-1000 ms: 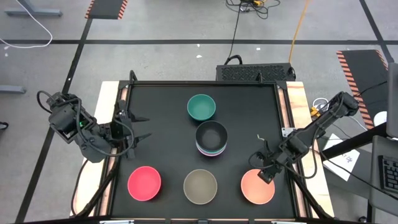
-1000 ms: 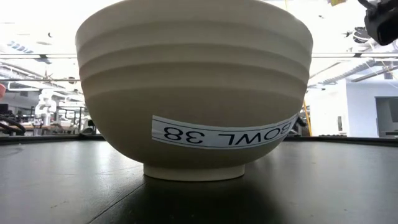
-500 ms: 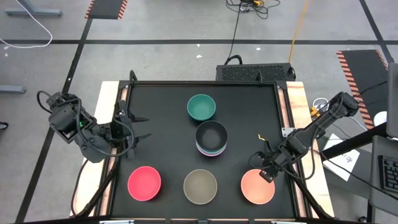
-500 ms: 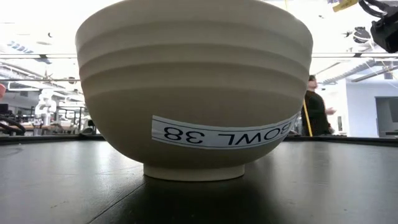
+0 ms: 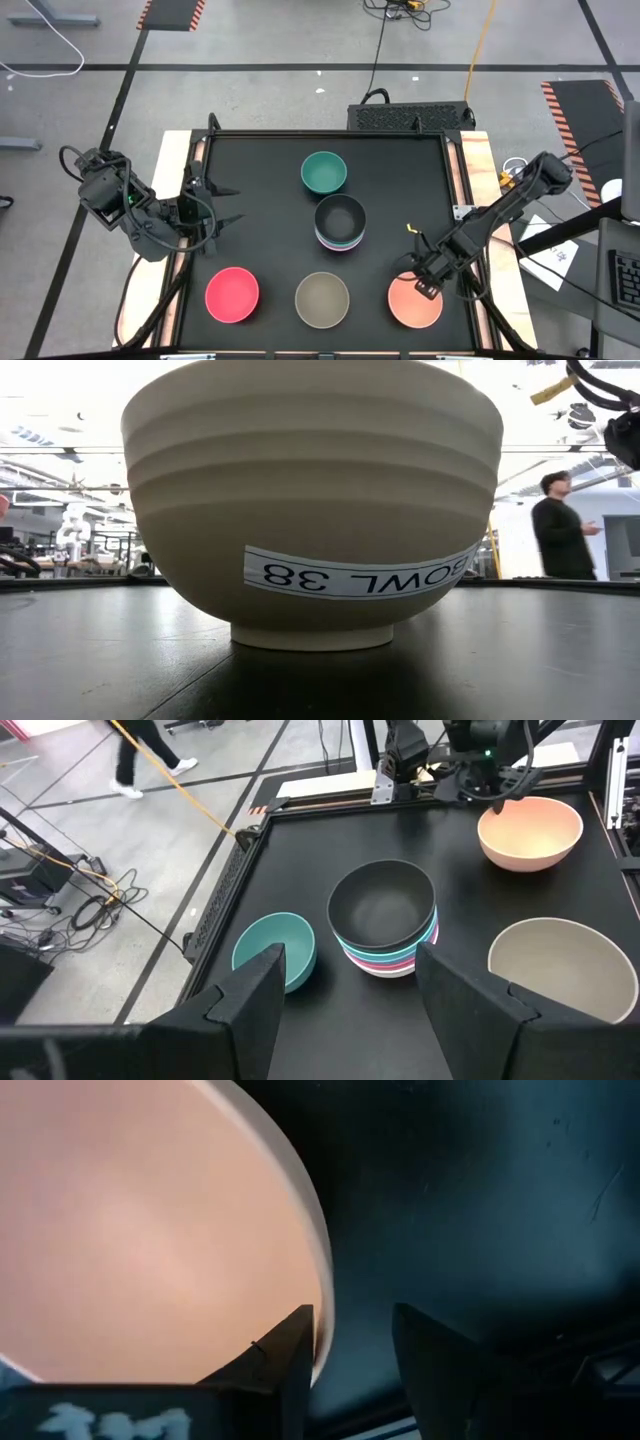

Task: Nest bowls inside each other
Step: Stack the light orange bowl on top of the black bowl

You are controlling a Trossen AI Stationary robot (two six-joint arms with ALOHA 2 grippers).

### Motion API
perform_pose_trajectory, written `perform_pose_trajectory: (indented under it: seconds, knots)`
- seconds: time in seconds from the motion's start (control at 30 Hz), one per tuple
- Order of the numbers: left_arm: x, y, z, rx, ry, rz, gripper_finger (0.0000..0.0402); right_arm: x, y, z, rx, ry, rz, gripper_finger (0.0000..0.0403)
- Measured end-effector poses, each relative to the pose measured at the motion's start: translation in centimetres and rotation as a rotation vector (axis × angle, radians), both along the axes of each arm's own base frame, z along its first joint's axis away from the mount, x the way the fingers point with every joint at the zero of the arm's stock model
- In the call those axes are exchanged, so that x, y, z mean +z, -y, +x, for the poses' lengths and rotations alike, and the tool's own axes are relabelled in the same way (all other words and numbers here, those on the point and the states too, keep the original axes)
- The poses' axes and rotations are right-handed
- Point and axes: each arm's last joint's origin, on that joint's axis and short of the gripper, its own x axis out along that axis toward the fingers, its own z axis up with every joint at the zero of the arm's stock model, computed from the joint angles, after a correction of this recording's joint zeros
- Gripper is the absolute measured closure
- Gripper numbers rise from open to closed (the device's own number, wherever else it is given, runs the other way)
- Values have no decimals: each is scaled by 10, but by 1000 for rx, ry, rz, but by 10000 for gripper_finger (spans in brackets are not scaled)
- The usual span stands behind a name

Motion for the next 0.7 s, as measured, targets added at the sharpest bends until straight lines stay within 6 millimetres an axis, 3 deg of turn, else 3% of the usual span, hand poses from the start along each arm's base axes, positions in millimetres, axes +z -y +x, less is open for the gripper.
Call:
perform_pose_trajectory:
  seconds: [0.1,0.27,0.53,0.7]
  knots:
    - [0,0,0,0,-4,3,174,-5,-1,2,35,-8,-19,298]
    - [-1,-1,-1,1,-10,8,174,-9,-1,6,81,2,-27,391]
    - [-1,-1,-1,6,-14,6,174,4,15,9,63,87,-9,400]
    - [-3,-2,-3,17,-31,9,174,34,36,7,52,122,-62,401]
